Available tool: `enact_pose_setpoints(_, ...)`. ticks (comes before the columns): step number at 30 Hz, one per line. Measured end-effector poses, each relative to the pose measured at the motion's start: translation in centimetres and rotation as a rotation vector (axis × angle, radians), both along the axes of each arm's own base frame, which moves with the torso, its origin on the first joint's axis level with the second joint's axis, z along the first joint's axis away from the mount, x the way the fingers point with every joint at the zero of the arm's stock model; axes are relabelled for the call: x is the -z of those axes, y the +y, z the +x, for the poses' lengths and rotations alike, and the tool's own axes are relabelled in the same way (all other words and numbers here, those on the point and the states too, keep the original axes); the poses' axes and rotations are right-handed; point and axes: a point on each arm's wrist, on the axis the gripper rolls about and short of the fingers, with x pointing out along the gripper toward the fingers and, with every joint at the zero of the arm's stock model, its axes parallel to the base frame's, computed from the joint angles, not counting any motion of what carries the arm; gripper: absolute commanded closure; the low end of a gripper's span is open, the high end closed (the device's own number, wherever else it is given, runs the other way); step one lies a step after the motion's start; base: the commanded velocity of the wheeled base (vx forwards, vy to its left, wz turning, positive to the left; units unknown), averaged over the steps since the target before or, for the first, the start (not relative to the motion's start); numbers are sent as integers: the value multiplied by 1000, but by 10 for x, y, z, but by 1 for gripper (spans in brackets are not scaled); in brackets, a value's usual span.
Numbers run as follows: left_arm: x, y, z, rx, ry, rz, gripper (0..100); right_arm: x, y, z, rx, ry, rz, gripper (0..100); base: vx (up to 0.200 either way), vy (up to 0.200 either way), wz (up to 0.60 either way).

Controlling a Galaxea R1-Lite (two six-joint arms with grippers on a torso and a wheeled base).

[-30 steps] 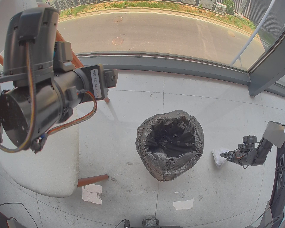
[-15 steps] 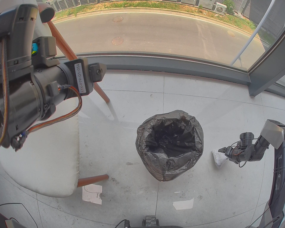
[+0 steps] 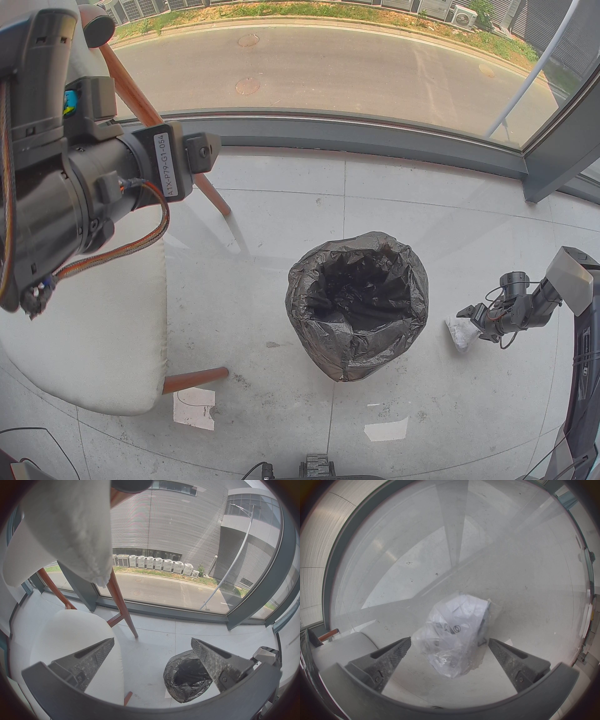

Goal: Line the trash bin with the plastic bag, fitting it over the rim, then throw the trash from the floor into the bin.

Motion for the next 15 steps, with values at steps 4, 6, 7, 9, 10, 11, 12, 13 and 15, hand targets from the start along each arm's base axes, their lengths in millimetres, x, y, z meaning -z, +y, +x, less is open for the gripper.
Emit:
enact_pose_setpoints(4,0,0,0,-3,0,0,0,-5,0,12,1,12,0,0,0,0,0)
enact_pose_setpoints(6,0,0,0,-5,0,1,0,-8,1,20,9,-4,-3,0,0,0,0)
enact_pose_setpoints(7,0,-1,1,-6,0,2,0,-7,3,24,16,-8,-7,0,0,0,0)
enact_pose_setpoints(9,1,-1,1,-7,1,2,0,-6,5,27,19,-6,-12,0,0,0,0)
enact_pose_setpoints(10,0,-1,1,-8,0,1,0,-5,6,28,21,-4,-13,0,0,0,0)
enact_pose_setpoints(11,0,-1,1,-8,0,2,0,-4,6,29,24,-6,-18,100,0,0,0)
enact_pose_setpoints(12,0,-1,1,-8,0,2,0,-3,5,30,28,-6,-23,100,0,0,0)
enact_pose_setpoints(13,0,-1,1,-8,0,2,0,-2,5,31,30,-6,-25,100,0,0,0)
enact_pose_setpoints(15,0,-1,1,-9,0,2,0,-1,5,31,36,-2,-34,100,0,0,0)
